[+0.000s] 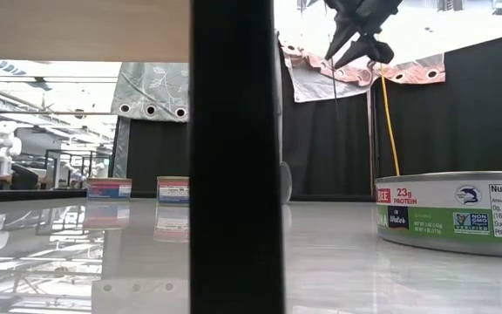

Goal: Stack canned seafood by type on shelf
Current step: Stack the green white tuna can on top of other green white tuna can on the shelf, then stack the green white tuna can on top of the other green white tuna cans on the shelf

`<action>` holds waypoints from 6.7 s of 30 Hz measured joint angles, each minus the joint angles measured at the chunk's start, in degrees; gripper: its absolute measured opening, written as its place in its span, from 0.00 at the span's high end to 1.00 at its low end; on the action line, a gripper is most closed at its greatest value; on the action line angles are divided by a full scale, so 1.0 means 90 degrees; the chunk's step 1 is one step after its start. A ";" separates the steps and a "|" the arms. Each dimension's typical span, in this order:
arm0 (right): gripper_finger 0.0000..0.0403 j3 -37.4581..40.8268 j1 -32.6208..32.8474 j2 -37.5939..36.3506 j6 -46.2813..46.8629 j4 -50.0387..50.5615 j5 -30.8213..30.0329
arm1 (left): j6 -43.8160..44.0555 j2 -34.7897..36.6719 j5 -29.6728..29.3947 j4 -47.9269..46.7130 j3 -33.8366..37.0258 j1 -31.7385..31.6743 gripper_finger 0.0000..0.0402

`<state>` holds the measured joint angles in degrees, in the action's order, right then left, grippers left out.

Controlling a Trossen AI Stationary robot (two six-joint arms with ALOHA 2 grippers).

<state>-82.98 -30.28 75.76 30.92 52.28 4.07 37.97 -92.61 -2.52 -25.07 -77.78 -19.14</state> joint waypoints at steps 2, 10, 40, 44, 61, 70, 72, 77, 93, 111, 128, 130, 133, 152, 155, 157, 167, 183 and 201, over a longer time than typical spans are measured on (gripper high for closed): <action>0.67 0.0000 0.0019 -0.0098 -0.0001 0.0092 0.0010 | 0.0240 -0.0379 0.0067 0.0131 -0.0020 -0.0062 0.23; 0.62 -0.0002 0.0014 -0.0127 -0.0437 0.0623 0.0030 | 0.0151 -0.1633 -0.0451 0.0083 -0.0670 -0.0022 0.01; 0.59 -0.0005 -0.0018 -0.0140 -0.0882 0.0696 0.0029 | -0.0847 -0.2396 0.0271 -0.0311 -0.1428 -0.0053 0.63; 0.59 -0.0005 -0.0018 -0.0140 -0.0894 0.0698 0.0030 | -0.1201 -0.1250 0.1626 -0.1356 -0.1430 -0.0041 0.63; 0.59 -0.0005 0.0911 -0.0140 0.0935 0.0341 0.0568 | -0.2843 0.2632 0.5786 -0.6218 -0.1396 0.0954 0.63; 0.59 -0.0007 0.2635 -0.0133 0.2699 -0.2175 0.0248 | -0.2101 0.2817 0.5579 -0.5576 -0.0504 0.2550 0.63; 0.59 -0.0010 0.3051 -0.0123 0.2938 -0.2572 -0.0164 | -0.1792 0.2797 0.5515 -0.5044 -0.0321 0.2827 0.63; 0.59 -0.0010 0.3906 -0.0118 0.3160 -0.3184 -0.1410 | -0.1075 0.2807 0.5184 -0.3628 0.0096 0.3408 0.63; 0.59 -0.0010 0.5015 -0.0108 0.3159 -0.3979 -0.3006 | 0.0266 0.2799 0.4359 -0.0651 0.1991 0.4161 0.63; 0.59 -0.0010 0.5252 -0.0108 0.3006 -0.3967 -0.2967 | 0.0581 0.2805 0.3650 -0.0279 0.2244 0.4280 0.57; 0.59 -0.0007 0.5207 -0.0106 0.2989 -0.3574 -0.2917 | 0.0572 0.2760 0.3438 -0.0465 0.2240 0.4280 0.51; 0.59 -0.0007 0.5191 -0.0110 0.2988 -0.3575 -0.2918 | 0.0571 0.2687 0.3380 -0.0481 0.2239 0.4280 0.45; 0.59 -0.0007 0.5173 -0.0129 0.2989 -0.3544 -0.2919 | 0.0531 0.2542 0.3368 -0.0426 0.2237 0.4280 0.38; 0.61 -0.0010 0.6082 -0.0157 0.5604 -0.0190 -0.2118 | 0.0245 0.4074 0.2155 -0.2384 0.1855 0.3168 0.33; 0.66 -0.0003 0.6556 0.0503 0.5991 0.0312 -0.1763 | 0.0088 0.4289 0.1602 -0.2548 0.1855 0.3030 0.33; 0.71 -0.0001 0.6837 0.0964 0.5888 0.0211 -0.1517 | 0.0066 0.4380 0.1253 -0.2625 0.1855 0.2972 0.33; 0.98 -0.0002 0.7517 0.2982 0.5010 -0.0268 -0.1268 | 0.0030 0.4451 0.0856 -0.2609 0.1858 0.2891 0.33; 1.00 0.0073 0.7591 0.4182 0.4721 -0.0913 -0.0992 | 0.0088 0.4448 0.1792 -0.2609 0.1865 0.2891 0.33; 1.00 0.0572 0.7827 0.3937 0.5552 -0.1132 -0.1191 | 0.0567 0.4465 0.2159 -0.2602 0.1868 0.2997 0.33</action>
<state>-77.84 40.16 111.19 80.89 42.09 -6.64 43.07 -52.42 16.91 -48.49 -60.97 7.83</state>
